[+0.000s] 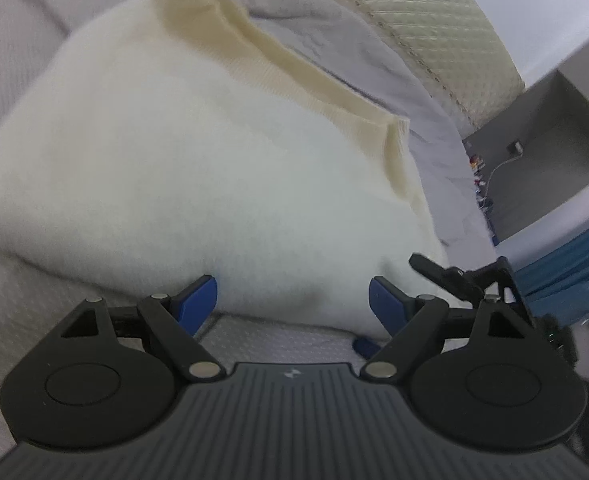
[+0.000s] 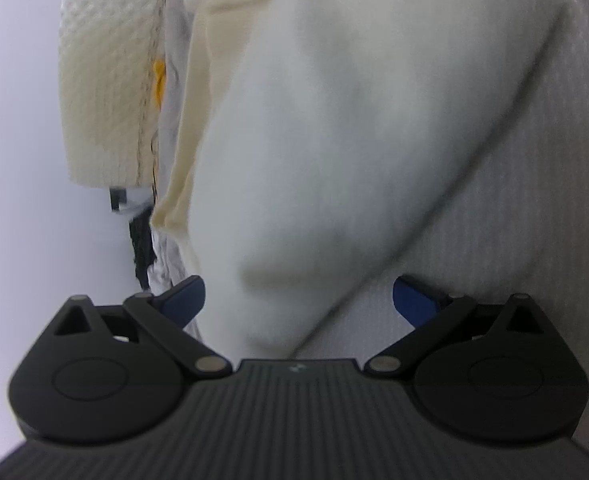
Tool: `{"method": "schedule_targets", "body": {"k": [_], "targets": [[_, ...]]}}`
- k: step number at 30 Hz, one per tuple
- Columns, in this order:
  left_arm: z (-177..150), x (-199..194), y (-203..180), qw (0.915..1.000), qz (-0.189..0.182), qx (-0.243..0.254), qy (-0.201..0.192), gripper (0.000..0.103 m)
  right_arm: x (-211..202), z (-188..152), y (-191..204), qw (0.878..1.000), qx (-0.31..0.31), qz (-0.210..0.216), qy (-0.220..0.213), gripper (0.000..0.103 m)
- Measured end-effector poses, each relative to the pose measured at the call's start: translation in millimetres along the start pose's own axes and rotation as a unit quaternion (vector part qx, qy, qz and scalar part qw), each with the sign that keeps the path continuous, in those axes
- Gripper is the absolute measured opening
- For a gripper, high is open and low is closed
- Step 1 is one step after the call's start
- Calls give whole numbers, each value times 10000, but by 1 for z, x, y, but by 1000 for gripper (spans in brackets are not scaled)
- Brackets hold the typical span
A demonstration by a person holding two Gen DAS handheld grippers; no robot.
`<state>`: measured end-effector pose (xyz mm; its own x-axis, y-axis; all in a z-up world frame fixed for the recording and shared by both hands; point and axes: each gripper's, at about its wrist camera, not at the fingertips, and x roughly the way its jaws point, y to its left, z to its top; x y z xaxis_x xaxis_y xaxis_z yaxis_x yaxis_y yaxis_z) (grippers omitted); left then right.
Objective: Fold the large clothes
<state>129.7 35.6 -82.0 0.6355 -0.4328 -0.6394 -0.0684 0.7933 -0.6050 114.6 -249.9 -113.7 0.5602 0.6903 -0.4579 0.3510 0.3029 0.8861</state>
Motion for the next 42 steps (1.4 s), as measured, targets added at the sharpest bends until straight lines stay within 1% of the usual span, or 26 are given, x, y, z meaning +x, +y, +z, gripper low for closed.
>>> {"method": "schedule_targets", "body": {"k": [2, 3, 4, 5, 6, 7, 8, 9, 11, 12, 16, 18, 19, 20, 23, 26, 31, 32, 34, 35, 36, 37, 39, 41, 42], "targets": [[3, 7, 12, 9986, -273, -378, 238, 86, -3, 6, -2, 9995, 64, -24, -293, 89], [3, 13, 20, 9951, -515, -704, 460, 86, -3, 7, -4, 9991, 141, -128, -382, 76], [2, 19, 31, 9886, -743, -1122, 676, 86, -2, 9, -8, 9988, 227, -185, -405, 68], [0, 24, 40, 9830, -838, -1437, 777, 86, -2, 8, -11, 9987, 260, -154, -411, 66], [-1, 28, 46, 9791, -845, -1659, 816, 86, -2, 6, -12, 9987, 247, -128, -430, 62], [-2, 30, 52, 9759, -838, -1843, 819, 86, -4, 4, -10, 9987, 187, -118, -455, 58], [-3, 31, 57, 9719, -900, -2024, 800, 86, -6, 3, -8, 9987, 148, -90, -474, 56], [-3, 32, 64, 9647, -1035, -2282, 809, 86, -7, 2, -5, 9988, 102, -31, -478, 53], [-4, 35, 79, 9480, -1229, -2843, 732, 85, -13, 5, -6, 9989, 20, 120, -444, 50], [-5, 34, 86, 9413, -1266, -3061, 646, 85, -16, 9, -7, 9988, 45, 233, -437, 47], [-6, 29, 110, 9182, -1203, -3764, 258, 85, -26, 16, -5, 9960, 185, 741, -471, 47], [-7, 27, 115, 9117, -1164, -3940, 71, 84, -28, 18, -3, 9953, 138, 821, -491, 47], [-7, 25, 115, 9107, -1109, -3979, -13, 83, -29, 18, -2, 9953, 88, 817, -509, 47], [-6, 25, 116, 9100, -1061, -4009, -46, 80, -30, 18, -1, 9954, 56, 792, -528, 47], [-6, 18, 124, 9015, -1022, -4201, -198, 72, -31, 16, -4, 9961, 78, 651, -582, 47], [-5, 16, 125, 8982, -889, -4290, -350, 67, -29, 15, -6, 9963, 144, 565, -629, 46], [-8, 15, 127, 8993, -610, -4277, -676, 65, -29, 18, -10, 9964, 335, 442, -646, 46], [-11, 9, 129, 9019, -541, -4223, -725, 63, -25, 21, -10, 9961, 399, 439, -658, 46], [-6, 7, 126, 9111, -358, -4018, -847, 58, -25, 23, -13, 9958, 425, 345, -739, 47], [-5, 8, 123, 9152, -280, -3920, -894, 53, -24, 24, -12, 9958, 391, 295, -779, 47], [-3, 6, 119, 9188, -203, -3825, -947, 48, -23, 24, -12, 9959, 334, 267, -796, 47], [-2, 4, 117, 9222, -143, -3734, -997, 46, -21, 25, -9, 9962, 226, 238, -803, 47], [2, 1, 110, 9286, -57, -3558, -1055, 39, -20, 24, -4, 9963, 31, 200, -834, 46], [4, -3, 104, 9338, -27, -3392, -1137, 34, -18, 24, 1, 9958, -116, 212, -887, 41], [5, -5, 101, 9362, -39, -3306, -1189, 33, -19, 24, 2, 9954, -189, 215, -912, 36]]}}
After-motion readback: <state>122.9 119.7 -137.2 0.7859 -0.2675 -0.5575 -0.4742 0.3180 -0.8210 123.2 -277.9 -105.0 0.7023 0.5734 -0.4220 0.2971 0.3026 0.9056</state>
